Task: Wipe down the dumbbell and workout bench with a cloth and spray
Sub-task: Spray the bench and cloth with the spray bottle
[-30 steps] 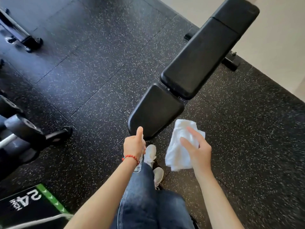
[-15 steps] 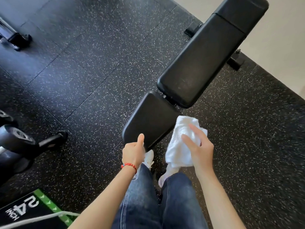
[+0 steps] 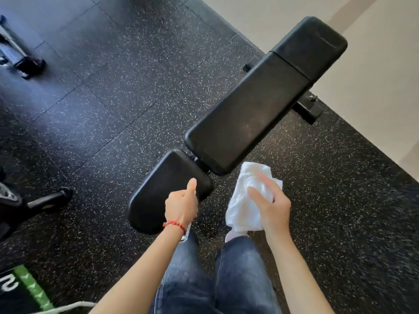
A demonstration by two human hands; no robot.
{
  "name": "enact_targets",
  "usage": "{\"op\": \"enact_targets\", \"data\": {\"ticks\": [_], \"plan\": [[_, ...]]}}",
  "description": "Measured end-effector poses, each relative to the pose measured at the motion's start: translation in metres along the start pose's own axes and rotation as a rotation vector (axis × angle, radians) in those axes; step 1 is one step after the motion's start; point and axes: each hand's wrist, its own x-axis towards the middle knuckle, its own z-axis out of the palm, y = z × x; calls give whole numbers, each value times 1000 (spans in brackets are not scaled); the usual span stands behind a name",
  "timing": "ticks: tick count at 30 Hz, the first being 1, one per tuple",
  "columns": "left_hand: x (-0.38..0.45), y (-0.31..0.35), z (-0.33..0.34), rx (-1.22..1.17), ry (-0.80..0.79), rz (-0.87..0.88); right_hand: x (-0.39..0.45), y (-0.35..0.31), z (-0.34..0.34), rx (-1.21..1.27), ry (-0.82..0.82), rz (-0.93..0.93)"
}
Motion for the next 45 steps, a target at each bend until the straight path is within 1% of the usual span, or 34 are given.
{"op": "enact_targets", "data": {"ticks": [2,6,11,15,18,22,31,38,41,45], "plan": [[-8,18,26,-33,39,5,16,-8,-22,-14,-24,-11],[-17,50,77,-131,60,-18,52,-25,-65,-46,-42,-53],[-16,74,109,-177,118,-50,86,-40,-95,-22,-35,-76],[-3,85,120,-62,146,-18,108,-48,-104,-30,-47,-65],[11,99,132,-78,120,-17,127,-56,-106,-43,-46,-58],[30,132,154,-93,72,32,159,-72,-108,-52,-23,-61],[71,224,213,-39,-37,130,239,-120,-123,-3,109,-42],[88,274,265,3,-105,114,288,-151,-150,31,141,-32],[93,291,294,15,-106,83,309,-160,-169,44,150,-14],[99,318,341,27,-90,75,347,-172,-204,46,122,-4]]}}
